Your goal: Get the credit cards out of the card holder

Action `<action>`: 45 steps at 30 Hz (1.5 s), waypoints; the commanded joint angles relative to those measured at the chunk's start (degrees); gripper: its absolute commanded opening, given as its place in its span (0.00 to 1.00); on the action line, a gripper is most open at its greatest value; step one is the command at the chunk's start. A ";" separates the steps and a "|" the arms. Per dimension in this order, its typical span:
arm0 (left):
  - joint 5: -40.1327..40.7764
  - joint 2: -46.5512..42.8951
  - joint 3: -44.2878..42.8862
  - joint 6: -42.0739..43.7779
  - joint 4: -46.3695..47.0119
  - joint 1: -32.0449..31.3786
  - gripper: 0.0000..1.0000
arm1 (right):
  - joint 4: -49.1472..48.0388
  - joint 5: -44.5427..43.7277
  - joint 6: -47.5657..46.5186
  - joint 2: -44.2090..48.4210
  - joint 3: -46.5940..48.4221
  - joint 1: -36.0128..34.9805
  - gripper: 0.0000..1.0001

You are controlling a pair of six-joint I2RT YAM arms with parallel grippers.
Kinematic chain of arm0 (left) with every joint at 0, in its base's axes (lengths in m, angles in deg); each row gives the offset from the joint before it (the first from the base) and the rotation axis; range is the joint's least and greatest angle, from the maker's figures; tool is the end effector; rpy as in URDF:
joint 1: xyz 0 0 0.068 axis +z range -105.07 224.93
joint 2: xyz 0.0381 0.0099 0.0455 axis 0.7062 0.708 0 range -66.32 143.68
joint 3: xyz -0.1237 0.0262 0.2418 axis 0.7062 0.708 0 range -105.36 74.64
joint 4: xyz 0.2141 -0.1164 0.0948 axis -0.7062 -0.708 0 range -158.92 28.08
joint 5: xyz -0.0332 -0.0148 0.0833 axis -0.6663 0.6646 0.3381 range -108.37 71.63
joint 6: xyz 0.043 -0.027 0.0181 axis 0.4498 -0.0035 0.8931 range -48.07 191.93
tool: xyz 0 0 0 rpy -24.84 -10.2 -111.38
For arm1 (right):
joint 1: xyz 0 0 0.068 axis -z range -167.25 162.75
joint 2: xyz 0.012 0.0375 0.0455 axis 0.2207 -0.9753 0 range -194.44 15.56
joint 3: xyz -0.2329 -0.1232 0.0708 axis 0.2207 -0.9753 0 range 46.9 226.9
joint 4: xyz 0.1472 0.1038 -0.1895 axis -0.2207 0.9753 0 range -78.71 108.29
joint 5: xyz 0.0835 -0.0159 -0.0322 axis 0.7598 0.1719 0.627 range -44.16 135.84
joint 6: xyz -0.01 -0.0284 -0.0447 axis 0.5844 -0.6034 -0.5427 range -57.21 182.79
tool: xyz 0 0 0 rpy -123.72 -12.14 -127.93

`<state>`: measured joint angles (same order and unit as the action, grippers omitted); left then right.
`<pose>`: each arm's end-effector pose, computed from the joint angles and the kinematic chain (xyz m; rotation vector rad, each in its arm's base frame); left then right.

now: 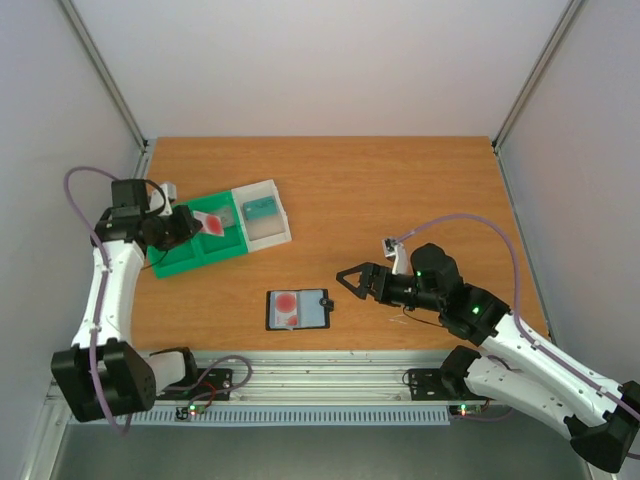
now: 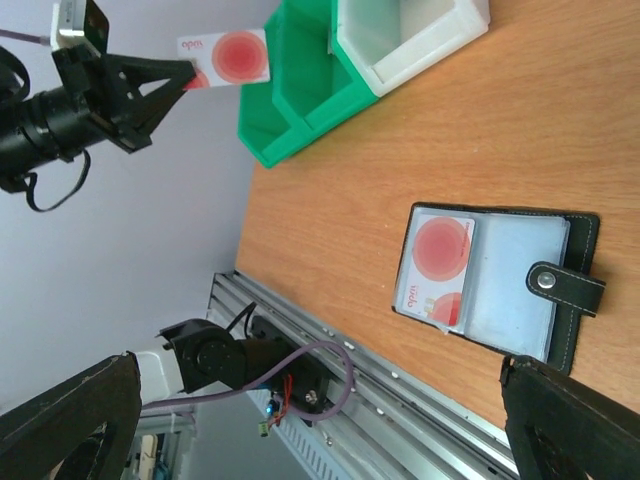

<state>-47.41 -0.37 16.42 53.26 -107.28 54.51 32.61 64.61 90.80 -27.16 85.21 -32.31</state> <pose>0.2261 0.0206 0.2970 -0.3932 2.4315 -0.6984 0.1133 0.1297 0.2869 -0.5457 2.1176 1.1023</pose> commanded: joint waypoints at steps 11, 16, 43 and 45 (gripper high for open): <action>9.82 10.72 -9.71 9.77 -6.45 10.76 0.00 | 2.90 -1.81 -3.05 0.45 2.67 -0.21 0.98; 11.72 13.26 -10.34 10.39 -5.62 12.73 0.00 | 4.22 -2.95 -3.96 0.39 3.08 -0.21 0.99; 7.93 32.08 -22.26 12.77 -5.06 13.35 0.00 | 3.06 -6.30 -4.30 0.34 4.44 -0.21 0.99; 8.57 32.73 -22.42 12.71 -4.64 13.36 0.01 | 3.56 -7.02 -4.28 1.28 4.35 -0.20 0.99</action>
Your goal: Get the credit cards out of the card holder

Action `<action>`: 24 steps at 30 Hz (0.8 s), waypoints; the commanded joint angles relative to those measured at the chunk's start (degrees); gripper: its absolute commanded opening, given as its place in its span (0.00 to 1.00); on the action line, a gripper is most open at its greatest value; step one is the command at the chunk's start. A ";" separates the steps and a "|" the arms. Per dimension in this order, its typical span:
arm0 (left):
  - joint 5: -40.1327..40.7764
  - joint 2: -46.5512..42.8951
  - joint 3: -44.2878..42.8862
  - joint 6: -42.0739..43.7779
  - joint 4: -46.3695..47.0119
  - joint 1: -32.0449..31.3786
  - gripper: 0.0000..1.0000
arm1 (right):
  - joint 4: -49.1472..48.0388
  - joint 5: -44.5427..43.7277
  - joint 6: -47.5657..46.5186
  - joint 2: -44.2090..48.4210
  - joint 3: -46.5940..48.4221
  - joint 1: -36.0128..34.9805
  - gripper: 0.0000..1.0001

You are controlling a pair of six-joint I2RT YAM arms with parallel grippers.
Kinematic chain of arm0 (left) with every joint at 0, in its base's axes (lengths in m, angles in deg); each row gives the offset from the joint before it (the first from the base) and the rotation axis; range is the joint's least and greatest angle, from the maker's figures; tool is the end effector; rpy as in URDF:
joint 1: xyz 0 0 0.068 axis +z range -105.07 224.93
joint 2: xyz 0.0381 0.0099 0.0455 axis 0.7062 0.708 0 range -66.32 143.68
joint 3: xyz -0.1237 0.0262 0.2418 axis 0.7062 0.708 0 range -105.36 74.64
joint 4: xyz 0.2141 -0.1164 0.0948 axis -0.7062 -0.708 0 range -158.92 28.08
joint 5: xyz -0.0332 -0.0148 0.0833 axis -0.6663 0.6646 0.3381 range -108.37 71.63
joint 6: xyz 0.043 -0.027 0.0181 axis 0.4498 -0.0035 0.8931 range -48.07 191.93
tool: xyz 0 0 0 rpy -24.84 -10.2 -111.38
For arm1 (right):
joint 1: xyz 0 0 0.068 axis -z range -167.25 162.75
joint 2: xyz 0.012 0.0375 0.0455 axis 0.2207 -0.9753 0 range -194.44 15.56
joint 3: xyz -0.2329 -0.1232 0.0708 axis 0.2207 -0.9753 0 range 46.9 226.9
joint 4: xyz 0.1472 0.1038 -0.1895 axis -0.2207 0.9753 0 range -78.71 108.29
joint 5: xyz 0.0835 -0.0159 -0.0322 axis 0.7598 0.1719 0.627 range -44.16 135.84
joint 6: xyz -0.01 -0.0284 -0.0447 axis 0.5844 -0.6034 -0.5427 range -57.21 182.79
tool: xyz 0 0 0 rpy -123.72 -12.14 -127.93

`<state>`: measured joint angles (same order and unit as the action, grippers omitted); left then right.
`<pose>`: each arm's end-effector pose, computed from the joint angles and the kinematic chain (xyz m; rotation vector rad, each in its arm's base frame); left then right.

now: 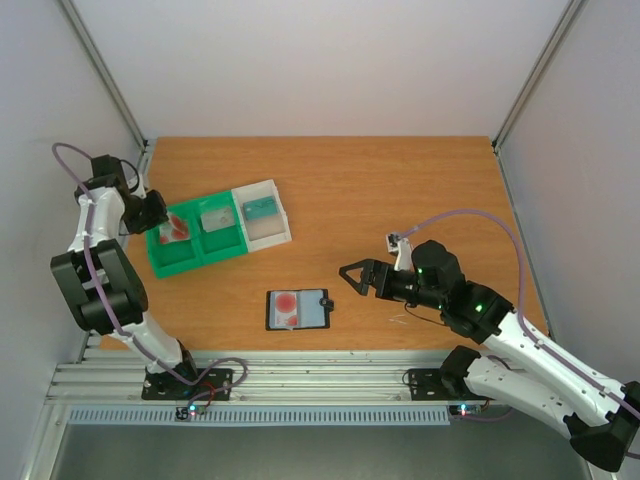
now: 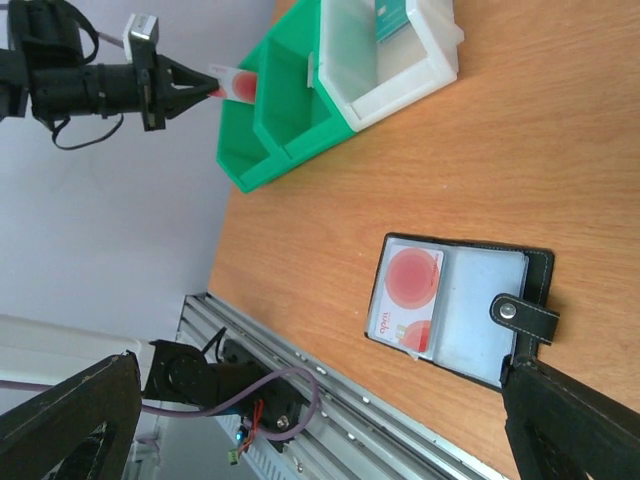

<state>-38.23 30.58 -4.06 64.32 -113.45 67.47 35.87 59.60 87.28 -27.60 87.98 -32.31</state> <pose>0.3190 0.1193 0.2552 -0.6252 2.6480 -0.4089 0.1150 0.1273 0.2965 -0.5457 2.1042 0.9777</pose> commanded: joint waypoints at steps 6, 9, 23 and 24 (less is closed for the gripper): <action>-1.34 4.61 -2.91 1.56 2.71 0.39 0.00 | 1.35 -3.59 -0.95 3.59 1.55 -0.16 0.98; -2.31 5.14 -2.81 1.22 3.25 0.39 0.01 | 1.48 -3.66 -0.91 3.55 1.56 -0.20 0.99; 1.03 8.67 -3.64 -0.23 4.72 0.39 0.04 | 1.71 -4.34 -0.93 3.39 1.55 -0.20 0.98; 1.54 8.84 -3.73 -0.29 4.62 0.39 0.05 | 1.70 -4.43 -0.94 3.35 1.60 -0.18 0.98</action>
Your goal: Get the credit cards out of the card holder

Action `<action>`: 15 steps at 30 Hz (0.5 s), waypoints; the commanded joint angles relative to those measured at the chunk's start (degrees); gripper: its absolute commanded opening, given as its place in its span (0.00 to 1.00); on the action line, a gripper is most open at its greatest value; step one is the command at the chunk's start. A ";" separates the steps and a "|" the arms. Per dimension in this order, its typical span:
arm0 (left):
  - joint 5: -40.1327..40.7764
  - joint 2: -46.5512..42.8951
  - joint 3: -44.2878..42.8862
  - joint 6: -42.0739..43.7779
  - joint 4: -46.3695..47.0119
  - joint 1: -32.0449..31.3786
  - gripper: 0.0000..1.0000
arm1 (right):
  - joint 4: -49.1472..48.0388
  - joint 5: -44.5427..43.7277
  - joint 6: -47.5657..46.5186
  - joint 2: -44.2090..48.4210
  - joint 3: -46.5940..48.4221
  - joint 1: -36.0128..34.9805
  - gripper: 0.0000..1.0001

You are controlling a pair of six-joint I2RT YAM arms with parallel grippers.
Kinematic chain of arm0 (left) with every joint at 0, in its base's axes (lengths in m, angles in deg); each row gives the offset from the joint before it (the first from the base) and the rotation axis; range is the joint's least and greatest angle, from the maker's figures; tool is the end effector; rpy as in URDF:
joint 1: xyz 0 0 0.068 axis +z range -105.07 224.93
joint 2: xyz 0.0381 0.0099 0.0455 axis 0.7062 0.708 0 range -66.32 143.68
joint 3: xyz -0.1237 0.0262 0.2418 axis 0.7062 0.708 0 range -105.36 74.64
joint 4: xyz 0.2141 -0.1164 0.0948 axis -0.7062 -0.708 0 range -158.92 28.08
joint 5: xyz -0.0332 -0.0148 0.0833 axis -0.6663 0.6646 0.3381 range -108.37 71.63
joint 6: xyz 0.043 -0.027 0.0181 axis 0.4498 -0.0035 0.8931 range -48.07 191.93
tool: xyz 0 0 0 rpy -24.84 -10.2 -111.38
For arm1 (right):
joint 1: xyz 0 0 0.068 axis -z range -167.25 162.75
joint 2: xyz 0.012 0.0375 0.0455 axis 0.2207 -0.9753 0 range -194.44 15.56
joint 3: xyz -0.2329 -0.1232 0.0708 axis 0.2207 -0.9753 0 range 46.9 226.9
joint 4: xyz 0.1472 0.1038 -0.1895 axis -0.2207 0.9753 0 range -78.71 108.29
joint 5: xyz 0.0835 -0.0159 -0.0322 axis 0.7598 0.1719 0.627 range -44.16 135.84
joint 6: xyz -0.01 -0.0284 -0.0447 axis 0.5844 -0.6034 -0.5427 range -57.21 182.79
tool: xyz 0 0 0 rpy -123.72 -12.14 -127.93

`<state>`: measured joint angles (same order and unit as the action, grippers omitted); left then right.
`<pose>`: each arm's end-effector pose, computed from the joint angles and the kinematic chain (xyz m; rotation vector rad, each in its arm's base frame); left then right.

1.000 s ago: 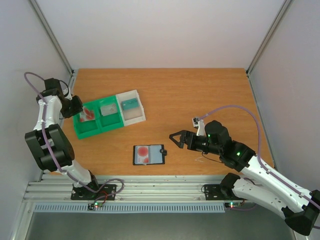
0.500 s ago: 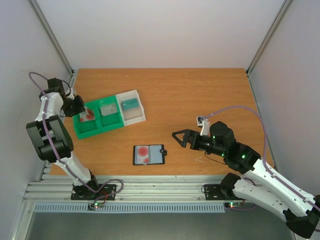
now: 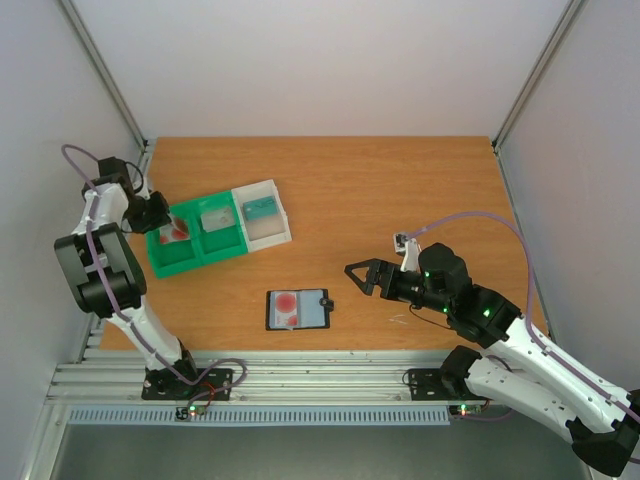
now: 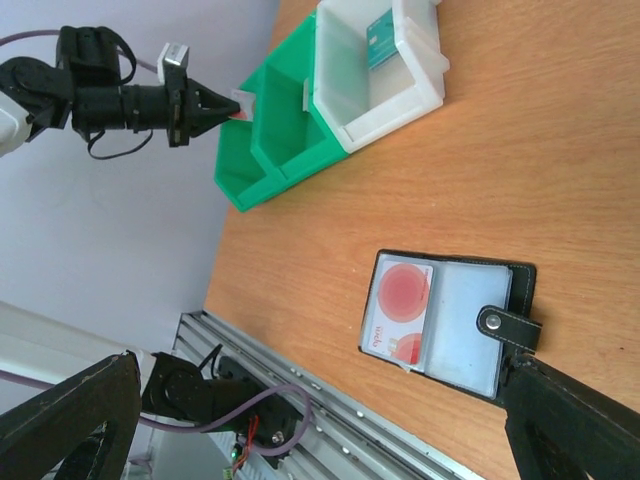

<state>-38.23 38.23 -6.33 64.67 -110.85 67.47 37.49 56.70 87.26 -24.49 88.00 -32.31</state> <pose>0.3437 0.1296 0.2235 -0.6390 2.6908 -0.4232 0.1085 0.1182 0.3016 -0.5078 2.0754 0.9391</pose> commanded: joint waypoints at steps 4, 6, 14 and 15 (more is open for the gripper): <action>4.27 2.44 -3.22 -0.64 0.34 0.39 0.07 | 0.08 -1.70 -0.99 0.22 1.51 -0.16 0.99; 5.07 2.80 -4.09 -0.57 -0.62 0.39 0.08 | 0.24 -1.78 -1.02 0.03 1.61 -0.20 0.98; 7.95 2.19 -5.39 -2.66 -1.30 0.39 0.24 | 0.60 -1.89 -0.92 -0.25 1.77 -0.18 0.98; 8.05 2.15 -5.57 -2.99 -1.48 0.39 0.25 | 0.61 -1.89 -0.91 -0.21 1.75 -0.20 0.98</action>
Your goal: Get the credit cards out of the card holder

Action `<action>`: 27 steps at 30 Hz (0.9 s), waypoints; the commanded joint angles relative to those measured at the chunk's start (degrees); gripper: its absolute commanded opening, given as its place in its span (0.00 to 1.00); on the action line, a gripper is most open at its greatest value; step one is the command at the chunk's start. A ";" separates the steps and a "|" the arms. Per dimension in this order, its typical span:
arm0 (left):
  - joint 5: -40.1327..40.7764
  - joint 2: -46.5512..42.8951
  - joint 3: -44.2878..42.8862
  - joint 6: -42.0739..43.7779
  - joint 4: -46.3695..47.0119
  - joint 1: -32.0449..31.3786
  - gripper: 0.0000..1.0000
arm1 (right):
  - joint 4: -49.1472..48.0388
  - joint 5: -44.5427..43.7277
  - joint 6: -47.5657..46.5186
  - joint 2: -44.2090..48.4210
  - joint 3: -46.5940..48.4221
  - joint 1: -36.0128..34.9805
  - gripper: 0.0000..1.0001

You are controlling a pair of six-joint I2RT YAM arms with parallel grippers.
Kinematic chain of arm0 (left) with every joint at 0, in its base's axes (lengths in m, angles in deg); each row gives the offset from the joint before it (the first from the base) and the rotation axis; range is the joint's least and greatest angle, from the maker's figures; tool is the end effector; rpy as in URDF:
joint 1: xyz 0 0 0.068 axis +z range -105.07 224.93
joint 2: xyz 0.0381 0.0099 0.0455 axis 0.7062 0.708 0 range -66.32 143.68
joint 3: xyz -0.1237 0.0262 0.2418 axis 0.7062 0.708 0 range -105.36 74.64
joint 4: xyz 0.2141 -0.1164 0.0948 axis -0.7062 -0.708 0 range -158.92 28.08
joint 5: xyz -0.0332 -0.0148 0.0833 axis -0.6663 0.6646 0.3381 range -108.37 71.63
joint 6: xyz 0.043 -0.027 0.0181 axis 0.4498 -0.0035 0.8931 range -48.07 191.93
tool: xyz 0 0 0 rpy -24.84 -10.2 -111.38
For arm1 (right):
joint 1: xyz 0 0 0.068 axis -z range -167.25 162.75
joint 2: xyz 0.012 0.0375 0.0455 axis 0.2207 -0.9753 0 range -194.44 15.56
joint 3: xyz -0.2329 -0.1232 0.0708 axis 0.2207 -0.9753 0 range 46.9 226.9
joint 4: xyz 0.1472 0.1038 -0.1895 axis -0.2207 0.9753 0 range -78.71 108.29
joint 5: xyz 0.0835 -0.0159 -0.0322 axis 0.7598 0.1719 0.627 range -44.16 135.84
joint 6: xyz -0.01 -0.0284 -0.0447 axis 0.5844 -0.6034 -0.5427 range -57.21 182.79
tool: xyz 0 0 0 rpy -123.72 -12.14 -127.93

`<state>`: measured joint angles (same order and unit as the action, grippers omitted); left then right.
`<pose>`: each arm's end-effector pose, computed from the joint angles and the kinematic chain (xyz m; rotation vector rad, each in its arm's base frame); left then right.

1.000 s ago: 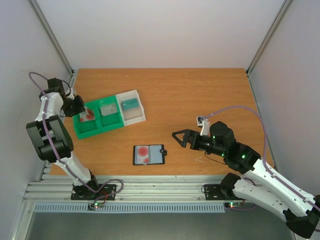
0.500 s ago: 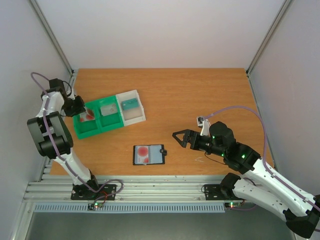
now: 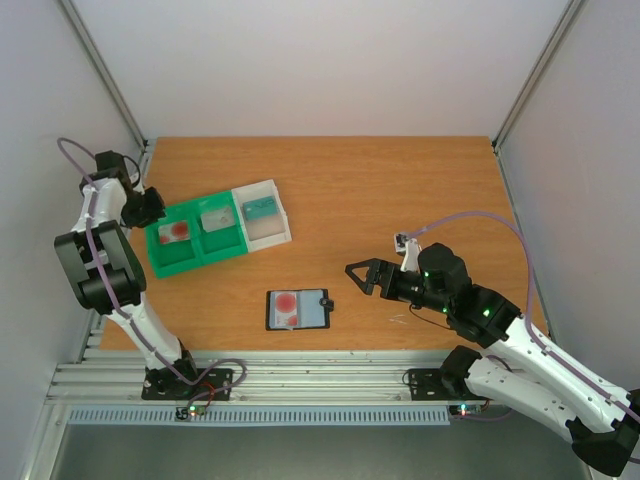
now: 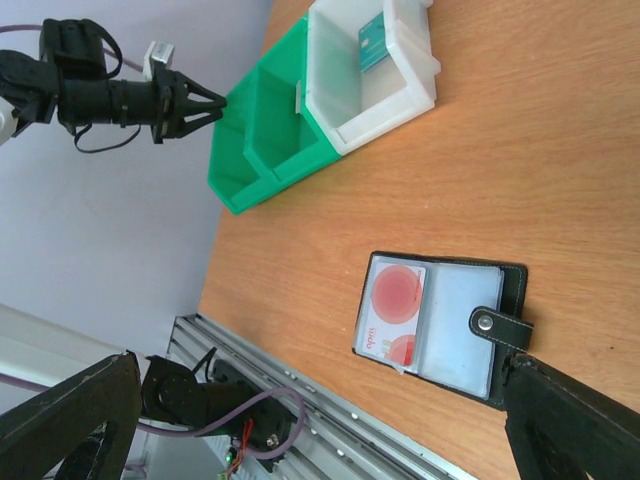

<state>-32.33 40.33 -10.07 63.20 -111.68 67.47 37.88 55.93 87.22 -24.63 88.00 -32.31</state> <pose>0.3537 0.1375 0.2275 -0.6972 2.6945 -0.2844 0.1090 0.1180 0.3005 -0.5000 2.0842 0.9222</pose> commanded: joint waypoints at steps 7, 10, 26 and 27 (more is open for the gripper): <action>2.06 -1.68 -1.88 -5.07 -1.71 0.39 0.31 | 1.39 -1.04 -0.83 -0.50 2.18 -0.21 0.99; -0.95 -3.34 -1.69 -6.37 -2.80 0.39 0.40 | 2.15 -0.46 -0.70 -0.94 2.47 -0.21 0.99; -16.84 -27.79 13.31 -9.78 -5.35 -0.62 0.99 | 13.48 -0.07 -3.66 -9.71 10.39 -0.21 0.99; -17.30 -29.48 14.60 -9.81 -5.27 -1.03 0.99 | 14.04 0.14 -3.98 -10.66 10.93 -0.21 0.99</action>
<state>-43.93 16.07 0.25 54.70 -116.68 67.25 47.91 56.13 86.01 -32.84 95.76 -32.31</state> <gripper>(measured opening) 0.993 0.986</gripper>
